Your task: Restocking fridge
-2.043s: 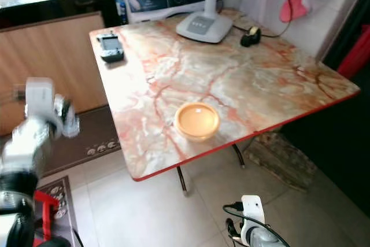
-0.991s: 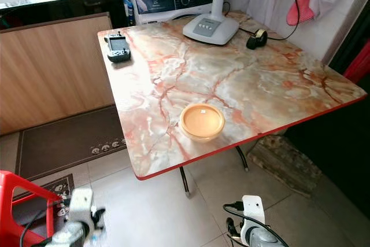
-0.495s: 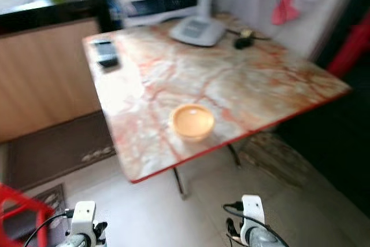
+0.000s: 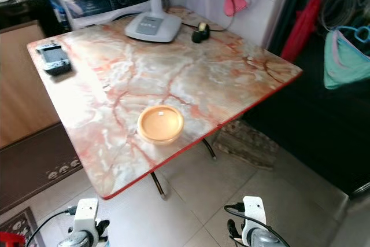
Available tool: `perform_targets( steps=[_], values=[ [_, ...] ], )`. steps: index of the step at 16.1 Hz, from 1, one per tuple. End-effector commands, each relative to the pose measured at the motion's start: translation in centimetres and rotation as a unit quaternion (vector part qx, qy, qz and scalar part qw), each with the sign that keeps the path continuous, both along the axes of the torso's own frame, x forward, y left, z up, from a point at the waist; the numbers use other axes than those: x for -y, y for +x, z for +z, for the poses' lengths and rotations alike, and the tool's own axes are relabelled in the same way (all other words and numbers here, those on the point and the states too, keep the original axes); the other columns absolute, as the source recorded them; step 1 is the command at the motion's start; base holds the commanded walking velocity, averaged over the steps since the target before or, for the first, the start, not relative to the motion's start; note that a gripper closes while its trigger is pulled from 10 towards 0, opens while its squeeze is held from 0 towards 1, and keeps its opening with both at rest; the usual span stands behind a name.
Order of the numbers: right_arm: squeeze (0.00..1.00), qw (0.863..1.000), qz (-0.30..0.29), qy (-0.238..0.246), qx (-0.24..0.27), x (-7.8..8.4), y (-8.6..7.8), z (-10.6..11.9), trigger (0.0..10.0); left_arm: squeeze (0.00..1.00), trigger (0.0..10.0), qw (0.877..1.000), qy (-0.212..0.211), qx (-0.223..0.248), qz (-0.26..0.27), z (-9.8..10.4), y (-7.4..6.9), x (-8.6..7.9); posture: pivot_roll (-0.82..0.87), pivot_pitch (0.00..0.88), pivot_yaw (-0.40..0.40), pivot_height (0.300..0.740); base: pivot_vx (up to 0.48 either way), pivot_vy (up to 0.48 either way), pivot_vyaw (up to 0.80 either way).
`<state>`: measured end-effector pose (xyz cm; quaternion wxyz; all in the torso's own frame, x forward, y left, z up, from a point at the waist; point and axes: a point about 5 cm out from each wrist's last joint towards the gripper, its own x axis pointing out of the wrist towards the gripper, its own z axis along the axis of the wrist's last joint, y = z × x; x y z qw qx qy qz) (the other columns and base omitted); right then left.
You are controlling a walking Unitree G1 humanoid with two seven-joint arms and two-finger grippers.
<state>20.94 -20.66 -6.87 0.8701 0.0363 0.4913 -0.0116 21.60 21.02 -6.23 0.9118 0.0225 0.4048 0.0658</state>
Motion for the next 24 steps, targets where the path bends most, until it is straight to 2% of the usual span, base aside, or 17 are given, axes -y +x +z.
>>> perform_targets(
  steps=[1, 9, 19, 24],
  values=[
    [0.0, 1.0, 0.005, -0.001, -0.002, 0.0, -0.08, -0.04, 10.0, 0.0, 10.0, 1.0, 0.0, -0.024, 0.0, -0.54, -0.86, -0.13, 0.15, 0.0, -0.044, 0.74, 0.0, 0.0, 0.0],
    [0.0, 1.0, 0.006, -0.003, -0.004, 0.0, -0.18, -0.1, 10.0, 0.0, 10.0, 1.0, 0.004, -0.026, 0.013, -0.45, -0.88, -0.71, 0.15, 0.0, -0.045, 0.74, 0.0, 0.0, 0.0],
    [0.0, 1.0, 0.005, -0.003, -0.003, -0.01, -0.04, -0.02, 10.0, 0.0, 10.0, 0.999, -0.001, -0.027, 0.024, -0.49, -0.92, -0.7, 0.16, 0.0, -0.046, 0.74, 0.0, -0.363, 0.0],
    [0.0, 1.0, 0.003, -0.002, -0.002, -0.03, -0.02, -0.02, 10.0, 0.0, 10.0, 0.999, -0.01, -0.03, 0.034, -0.63, -1.08, -0.55, 0.16, 0.0, -0.046, 0.74, 0.0, 0.0, 0.0]
  ],
)
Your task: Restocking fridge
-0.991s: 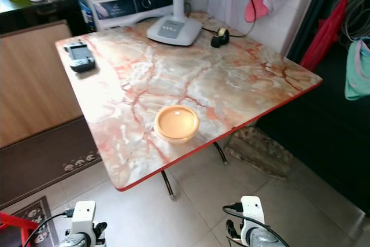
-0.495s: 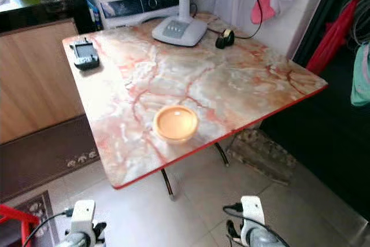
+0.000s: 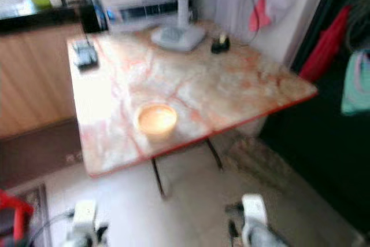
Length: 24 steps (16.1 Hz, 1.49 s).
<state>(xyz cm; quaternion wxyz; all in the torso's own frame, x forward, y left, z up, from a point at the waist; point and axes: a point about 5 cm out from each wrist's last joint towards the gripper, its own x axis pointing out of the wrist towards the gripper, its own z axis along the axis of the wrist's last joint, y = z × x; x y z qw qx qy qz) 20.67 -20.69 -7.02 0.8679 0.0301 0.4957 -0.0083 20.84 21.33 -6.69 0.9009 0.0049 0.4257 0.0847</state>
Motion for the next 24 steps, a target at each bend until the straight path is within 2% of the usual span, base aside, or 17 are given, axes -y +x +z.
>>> perform_targets(
  steps=[1, 3, 10, 13, 14, 24],
  values=[
    [0.0, 1.0, -0.002, 0.001, 0.003, -0.05, 0.26, 0.13, 10.0, 0.0, 10.0, 1.0, -0.002, -0.009, 0.01, -0.17, -0.33, -0.22, 0.15, 0.0, -0.046, 0.74, 0.0, 0.0, 0.0],
    [0.0, 1.0, 0.002, -0.002, -0.002, -0.01, 0.23, 0.12, 10.0, 0.0, 10.0, 1.0, -0.003, -0.009, 0.01, -0.18, -0.33, -0.18, 0.15, 0.0, -0.045, 0.74, 0.0, 0.0, -0.26],
    [0.0, 1.0, 0.004, -0.002, -0.004, -0.02, 0.22, 0.12, 10.0, 0.0, 10.0, 1.0, -0.001, -0.013, 0.002, -0.19, -0.32, -0.15, 0.15, 0.001, -0.046, 0.74, 0.0, 0.0, -0.79],
    [0.0, 1.0, 0.006, -0.003, -0.006, -0.01, 0.2, 0.11, 10.0, 0.0, 10.0, 1.0, 0.011, -0.026, -0.005, -0.26, -0.41, -0.25, 0.15, 0.001, -0.046, 0.74, 0.0, -0.264, -0.79],
    [0.0, 1.0, 0.005, -0.002, -0.006, 0.01, 0.22, 0.12, 10.0, 0.0, 10.0, 1.0, 0.0, -0.02, 0.007, -0.27, -0.42, -0.16, 0.15, 0.0, -0.046, 0.74, 0.0, 0.0, -0.79],
    [0.0, 1.0, 0.009, -0.004, -0.008, 0.06, 0.11, 0.07, 10.0, 0.0, 10.0, 1.0, -0.004, -0.024, 0.003, -0.37, -0.54, -0.05, 0.15, 0.0, -0.046, 0.74, 0.0, 0.0, -0.78]
  ],
)
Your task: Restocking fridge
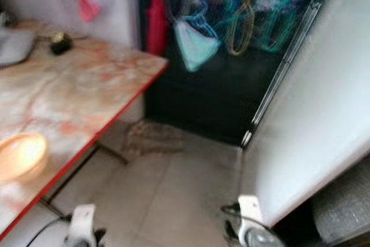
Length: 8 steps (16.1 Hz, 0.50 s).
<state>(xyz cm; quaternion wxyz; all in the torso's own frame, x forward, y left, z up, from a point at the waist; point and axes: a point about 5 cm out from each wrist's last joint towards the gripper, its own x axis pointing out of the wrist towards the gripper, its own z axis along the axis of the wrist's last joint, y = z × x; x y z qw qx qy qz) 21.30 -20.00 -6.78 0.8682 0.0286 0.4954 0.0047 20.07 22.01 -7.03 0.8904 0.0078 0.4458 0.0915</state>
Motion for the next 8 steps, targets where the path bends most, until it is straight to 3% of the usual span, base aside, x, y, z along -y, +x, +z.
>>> perform_targets(
  steps=[1, 8],
  values=[
    [0.0, 1.0, -0.002, -0.01, -0.009, 0.77, -0.56, -0.18, 10.0, 0.0, 10.0, 1.0, -0.01, -0.002, -0.001, -0.06, 0.18, 0.65, 0.16, 0.0, -0.047, 0.74, 0.0, 0.0, -0.78],
    [0.0, 1.0, -0.005, -0.009, -0.011, 0.61, -0.84, -0.37, 10.0, 0.0, 10.0, 1.0, -0.002, -0.004, -0.003, -0.15, -0.07, 0.46, 0.15, 0.0, -0.035, 0.74, 0.0, 0.0, -0.78]
  ],
)
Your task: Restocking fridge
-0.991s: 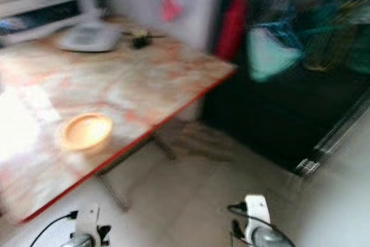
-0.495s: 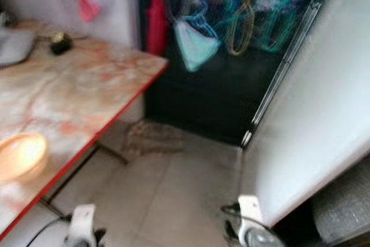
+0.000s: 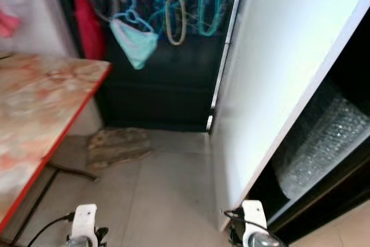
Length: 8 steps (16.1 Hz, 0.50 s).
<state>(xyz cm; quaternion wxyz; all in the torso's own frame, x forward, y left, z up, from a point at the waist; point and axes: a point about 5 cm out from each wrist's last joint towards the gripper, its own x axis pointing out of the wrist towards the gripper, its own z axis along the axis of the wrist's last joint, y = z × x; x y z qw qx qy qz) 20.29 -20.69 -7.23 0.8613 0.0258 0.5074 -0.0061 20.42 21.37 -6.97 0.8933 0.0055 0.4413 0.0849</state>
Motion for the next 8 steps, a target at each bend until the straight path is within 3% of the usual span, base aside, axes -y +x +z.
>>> perform_targets(
  steps=[1, 8],
  values=[
    [0.0, 1.0, 0.001, 0.0, 0.002, -0.17, 0.09, 0.02, 10.0, 0.0, 10.0, 1.0, 0.003, -0.01, 0.0, -0.23, -0.48, -0.26, 0.15, 0.0, -0.028, 0.74, 0.0, 0.0, -0.78],
    [0.0, 1.0, -0.007, 0.002, 0.007, -0.15, 0.51, 0.25, 10.0, 0.0, 10.0, 1.0, 0.013, -0.01, -0.013, 0.03, -0.01, -0.33, 0.15, 0.0, -0.035, 0.74, 0.0, 0.0, -0.78]
  ],
)
